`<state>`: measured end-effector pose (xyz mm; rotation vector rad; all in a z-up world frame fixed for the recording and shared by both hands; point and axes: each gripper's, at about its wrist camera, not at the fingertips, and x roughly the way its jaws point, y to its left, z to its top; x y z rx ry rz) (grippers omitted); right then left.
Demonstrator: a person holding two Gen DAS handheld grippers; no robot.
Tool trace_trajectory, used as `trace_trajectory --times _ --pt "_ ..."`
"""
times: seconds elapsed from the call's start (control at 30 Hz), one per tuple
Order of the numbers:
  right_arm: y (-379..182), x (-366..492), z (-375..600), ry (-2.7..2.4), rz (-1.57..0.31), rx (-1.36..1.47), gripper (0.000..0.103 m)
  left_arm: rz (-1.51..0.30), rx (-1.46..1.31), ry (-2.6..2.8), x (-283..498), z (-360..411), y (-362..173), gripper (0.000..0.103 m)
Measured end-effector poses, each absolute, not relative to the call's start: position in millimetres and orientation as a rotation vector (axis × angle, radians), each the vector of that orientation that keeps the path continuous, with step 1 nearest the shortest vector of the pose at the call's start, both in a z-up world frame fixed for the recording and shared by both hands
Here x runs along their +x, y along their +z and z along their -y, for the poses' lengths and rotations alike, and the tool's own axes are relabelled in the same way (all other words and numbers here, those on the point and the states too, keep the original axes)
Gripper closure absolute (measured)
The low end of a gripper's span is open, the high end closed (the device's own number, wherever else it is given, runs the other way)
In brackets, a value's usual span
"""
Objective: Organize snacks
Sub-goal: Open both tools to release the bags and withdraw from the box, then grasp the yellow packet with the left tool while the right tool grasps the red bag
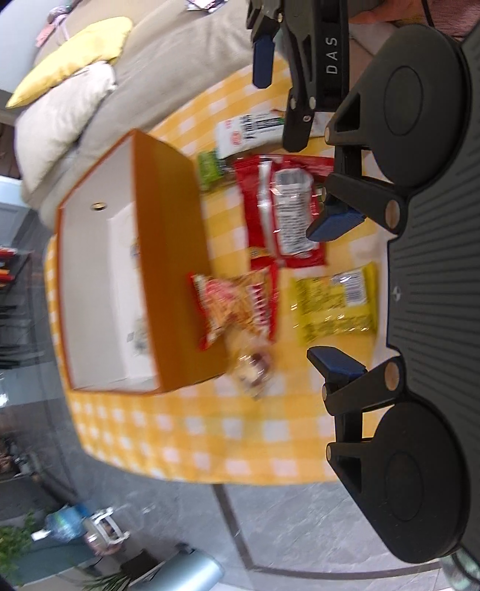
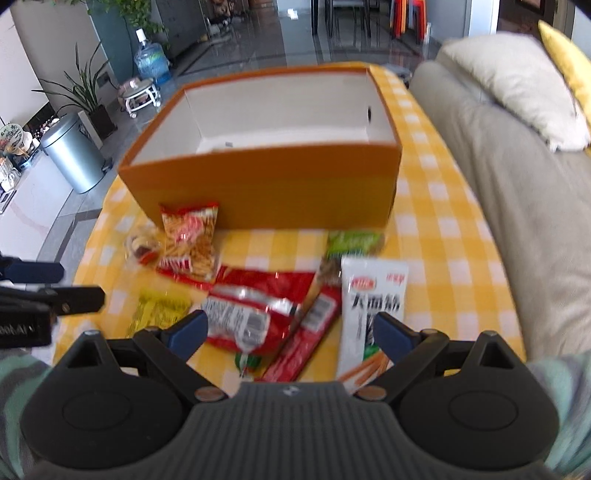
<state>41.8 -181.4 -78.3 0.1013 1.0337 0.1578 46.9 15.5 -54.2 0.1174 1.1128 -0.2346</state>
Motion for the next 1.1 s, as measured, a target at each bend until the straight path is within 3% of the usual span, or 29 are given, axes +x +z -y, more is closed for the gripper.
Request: trace_trajectory --times 0.3,0.63,0.9,1.0,1.1 --pt "-97.2 49.2 171.3 0.205 -1.095 0.083 0.015 -1.2 0.103 -0.211 60.4 -15.8 -81.7 0.024" --pt "-108.8 68.3 159.7 0.243 -1.092 0.051 0.029 -1.341 0.073 -0.163 87.7 -16.0 -124.0 0.023" --pt "-120.4 78.0 156.4 0.265 -1.111 0.037 0.031 -1.369 0.107 -0.117 88.6 -12.2 -144.2 0.023" --pt "-121.9 78.6 152.6 0.277 -1.107 0.02 0.031 -1.374 0.089 -0.12 88.2 -15.0 -149.5 0.026" --pt "-122.2 78.4 148.6 0.294 -1.101 0.0 0.031 -1.364 0.092 -0.127 87.0 -15.6 -151.4 0.037"
